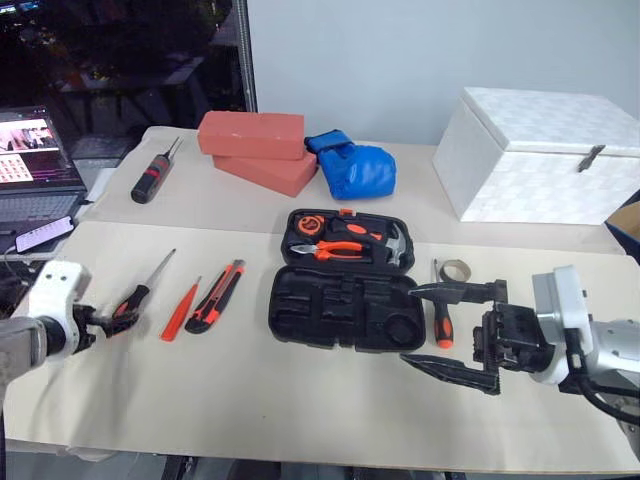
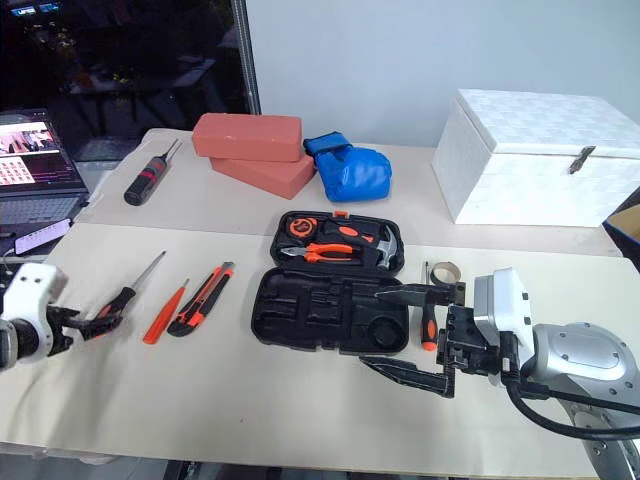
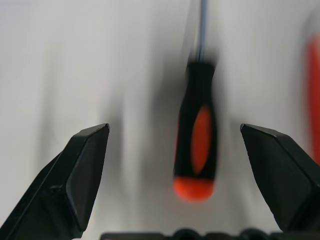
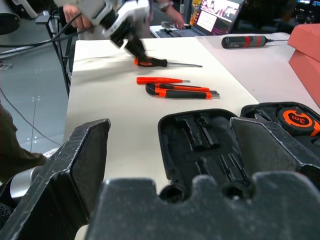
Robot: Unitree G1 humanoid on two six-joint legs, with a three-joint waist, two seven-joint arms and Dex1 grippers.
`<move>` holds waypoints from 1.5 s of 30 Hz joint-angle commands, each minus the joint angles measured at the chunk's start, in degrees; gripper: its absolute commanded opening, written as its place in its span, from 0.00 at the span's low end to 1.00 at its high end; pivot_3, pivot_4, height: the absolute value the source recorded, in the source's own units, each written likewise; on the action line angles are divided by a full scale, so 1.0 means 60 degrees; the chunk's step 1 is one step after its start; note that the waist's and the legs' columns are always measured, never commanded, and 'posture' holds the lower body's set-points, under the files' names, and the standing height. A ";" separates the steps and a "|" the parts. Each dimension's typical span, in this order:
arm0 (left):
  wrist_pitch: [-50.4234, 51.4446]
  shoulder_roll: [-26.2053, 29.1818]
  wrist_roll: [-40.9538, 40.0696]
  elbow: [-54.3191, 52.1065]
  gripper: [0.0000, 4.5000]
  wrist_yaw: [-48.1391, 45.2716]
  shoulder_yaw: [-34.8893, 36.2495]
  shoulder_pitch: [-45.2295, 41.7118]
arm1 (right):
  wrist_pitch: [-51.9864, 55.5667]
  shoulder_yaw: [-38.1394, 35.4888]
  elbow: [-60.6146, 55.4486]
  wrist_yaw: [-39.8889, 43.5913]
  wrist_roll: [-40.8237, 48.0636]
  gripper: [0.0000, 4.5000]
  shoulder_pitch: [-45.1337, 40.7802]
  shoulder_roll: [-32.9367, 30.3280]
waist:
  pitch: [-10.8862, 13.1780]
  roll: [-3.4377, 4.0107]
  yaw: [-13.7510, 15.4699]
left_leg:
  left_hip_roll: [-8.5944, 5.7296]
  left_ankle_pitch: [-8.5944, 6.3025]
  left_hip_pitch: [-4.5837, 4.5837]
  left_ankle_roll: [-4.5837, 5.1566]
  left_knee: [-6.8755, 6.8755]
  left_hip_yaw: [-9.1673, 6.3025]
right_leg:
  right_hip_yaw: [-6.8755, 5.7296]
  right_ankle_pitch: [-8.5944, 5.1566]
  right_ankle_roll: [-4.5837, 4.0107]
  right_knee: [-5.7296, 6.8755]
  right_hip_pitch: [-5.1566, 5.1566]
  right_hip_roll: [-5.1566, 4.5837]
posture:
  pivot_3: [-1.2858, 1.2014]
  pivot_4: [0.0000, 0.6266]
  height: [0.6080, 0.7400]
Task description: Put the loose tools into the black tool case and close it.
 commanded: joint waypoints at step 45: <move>-1.0133 -0.4926 0.7493 0.7691 0.19 -0.6862 -0.8525 -0.9876 | -0.0569 -0.3845 -0.2032 -0.1819 -0.0899 1.00 0.4818 0.1469 | -0.0041 0.0006 0.0050 | -0.0028 0.0033 -0.0055 0.0056 0.0161 -0.0017 | 0.0057 0.0012 0.0066 0.0102 0.0032 0.0031 | 0.52 0.24 1.00</move>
